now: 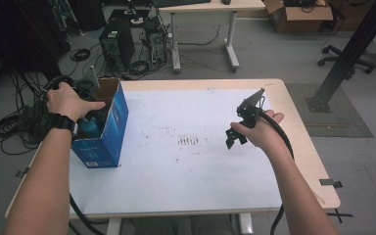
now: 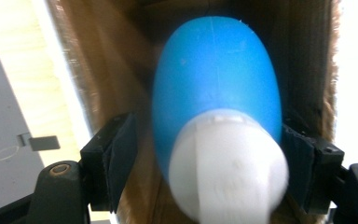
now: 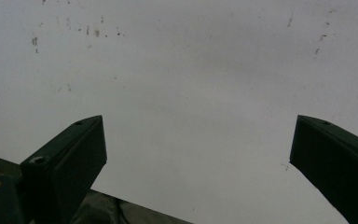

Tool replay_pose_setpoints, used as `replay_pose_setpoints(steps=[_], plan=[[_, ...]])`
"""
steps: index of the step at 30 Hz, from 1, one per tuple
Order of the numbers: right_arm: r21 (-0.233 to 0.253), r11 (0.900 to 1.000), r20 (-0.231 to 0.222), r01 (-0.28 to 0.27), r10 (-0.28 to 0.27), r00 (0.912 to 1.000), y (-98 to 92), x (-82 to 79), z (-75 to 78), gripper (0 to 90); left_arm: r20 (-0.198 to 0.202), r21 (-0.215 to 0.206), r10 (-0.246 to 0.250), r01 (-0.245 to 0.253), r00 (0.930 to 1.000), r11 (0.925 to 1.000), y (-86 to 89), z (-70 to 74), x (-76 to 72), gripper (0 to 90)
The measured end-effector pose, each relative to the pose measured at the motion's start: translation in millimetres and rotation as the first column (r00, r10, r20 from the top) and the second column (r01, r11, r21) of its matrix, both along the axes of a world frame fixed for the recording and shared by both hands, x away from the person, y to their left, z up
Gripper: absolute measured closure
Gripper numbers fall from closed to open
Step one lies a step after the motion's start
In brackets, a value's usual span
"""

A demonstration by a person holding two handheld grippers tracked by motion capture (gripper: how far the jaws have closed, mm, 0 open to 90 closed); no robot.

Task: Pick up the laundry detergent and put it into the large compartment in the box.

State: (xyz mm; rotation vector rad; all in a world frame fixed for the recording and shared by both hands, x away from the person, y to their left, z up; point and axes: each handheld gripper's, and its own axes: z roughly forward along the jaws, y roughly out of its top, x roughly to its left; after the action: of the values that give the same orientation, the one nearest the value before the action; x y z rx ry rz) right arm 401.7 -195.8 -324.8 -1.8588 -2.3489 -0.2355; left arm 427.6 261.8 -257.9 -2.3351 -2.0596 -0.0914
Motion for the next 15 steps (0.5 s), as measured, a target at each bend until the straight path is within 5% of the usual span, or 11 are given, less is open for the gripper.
replay_pose_setpoints(steps=[15], plan=[[0.016,1.0,0.005,-0.002,0.002,1.0,-4.0,0.7,3.7,3.7,0.063,0.016,-0.043,0.042,0.9971,0.999,-22.1,53.3,-8.2,26.2]])
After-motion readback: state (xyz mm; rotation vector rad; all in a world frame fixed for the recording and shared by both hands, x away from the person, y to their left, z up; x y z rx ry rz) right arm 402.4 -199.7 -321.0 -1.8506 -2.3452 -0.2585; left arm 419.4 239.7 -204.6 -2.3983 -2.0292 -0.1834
